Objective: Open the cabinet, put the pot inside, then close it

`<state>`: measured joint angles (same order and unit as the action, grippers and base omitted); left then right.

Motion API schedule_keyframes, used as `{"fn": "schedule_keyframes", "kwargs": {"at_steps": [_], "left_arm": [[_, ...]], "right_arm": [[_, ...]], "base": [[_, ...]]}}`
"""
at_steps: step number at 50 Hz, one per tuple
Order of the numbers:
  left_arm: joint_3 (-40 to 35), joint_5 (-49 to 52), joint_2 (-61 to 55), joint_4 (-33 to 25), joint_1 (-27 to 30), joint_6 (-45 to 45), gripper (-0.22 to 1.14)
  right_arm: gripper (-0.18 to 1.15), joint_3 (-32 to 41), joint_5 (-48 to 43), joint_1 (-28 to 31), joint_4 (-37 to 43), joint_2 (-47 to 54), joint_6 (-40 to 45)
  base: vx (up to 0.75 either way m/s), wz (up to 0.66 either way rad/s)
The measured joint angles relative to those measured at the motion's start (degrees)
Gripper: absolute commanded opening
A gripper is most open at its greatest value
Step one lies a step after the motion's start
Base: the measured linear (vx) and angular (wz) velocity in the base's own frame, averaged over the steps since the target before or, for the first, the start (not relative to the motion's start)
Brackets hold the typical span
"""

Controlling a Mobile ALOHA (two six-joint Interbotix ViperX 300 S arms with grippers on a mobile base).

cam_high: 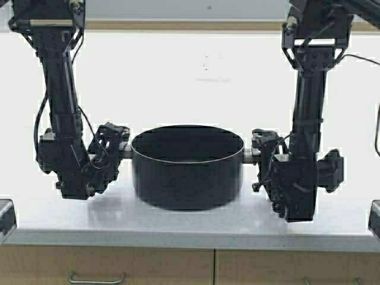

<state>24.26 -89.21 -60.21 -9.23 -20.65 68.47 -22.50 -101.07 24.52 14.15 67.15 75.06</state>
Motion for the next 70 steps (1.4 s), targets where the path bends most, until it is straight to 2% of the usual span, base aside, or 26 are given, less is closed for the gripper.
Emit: {"fn": "schedule_keyframes", "kwargs": {"at_steps": [9,13,16,20,22,24,26,30,32,38,47,57,70], "left_arm": [[0.35,0.0,0.0,0.0,0.0,0.0,1.0],[0.62,0.0,0.0,0.18,0.0,0.09,0.87],[0.79,0.0,0.0,0.53,0.0,0.0,0.66],[0.88,0.0,0.0,1.93,0.09,-0.09,0.21],[0.97,-0.09,0.0,2.81,0.18,-0.44,-0.01],[1.14,-0.18,0.0,3.43,0.44,-0.53,-0.15],[1.23,-0.18,0.09,3.87,0.53,-0.62,-0.15],[1.67,-0.26,0.09,4.04,0.53,-0.62,0.01],[1.85,-0.26,0.18,4.04,0.53,-0.62,0.08],[3.69,-0.44,1.05,4.04,0.53,-0.7,0.04],[7.82,-3.87,2.11,4.13,0.53,-0.7,0.02],[14.85,-7.38,6.33,4.13,-0.35,-1.05,0.02],[22.94,-9.23,13.62,3.96,-4.13,-2.02,0.02]], "right_arm": [[0.96,0.18,0.09,-0.09,-0.26,0.09,0.18],[0.82,-0.18,0.09,-0.09,-0.26,0.09,0.7],[0.58,-0.79,0.18,-0.18,-0.53,-0.09,0.7],[0.14,-1.93,0.35,-0.18,-1.49,-0.53,0.7],[-0.04,-2.46,0.53,-0.26,-2.02,-0.88,0.79],[-0.1,-3.08,0.7,-0.26,-2.64,-1.49,0.97],[-0.06,-3.43,0.88,-0.26,-2.99,-1.93,1.14],[0.11,-3.69,1.14,-0.44,-3.34,-2.46,0.88],[0.14,-3.78,1.14,-0.44,-3.43,-2.72,0.88],[0.08,-4.66,1.32,-0.53,-3.96,-3.6,0.88],[0.08,-8.44,1.41,-0.44,-6.33,-6.15,0.88],[0.08,-16.08,1.32,-0.44,-7.65,-11.34,1.05],[0.08,-26.28,0.44,-0.53,-9.14,-19.07,1.76]], "base": [[0.0,0.0],[0.0,0.0],[0.0,0.0],[0.0,0.0],[0.0,0.0],[0.0,0.0],[0.0,0.0],[0.0,0.01],[-0.01,0.0],[0.0,0.0],[0.0,0.0],[0.0,0.0],[0.0,0.0]]}}
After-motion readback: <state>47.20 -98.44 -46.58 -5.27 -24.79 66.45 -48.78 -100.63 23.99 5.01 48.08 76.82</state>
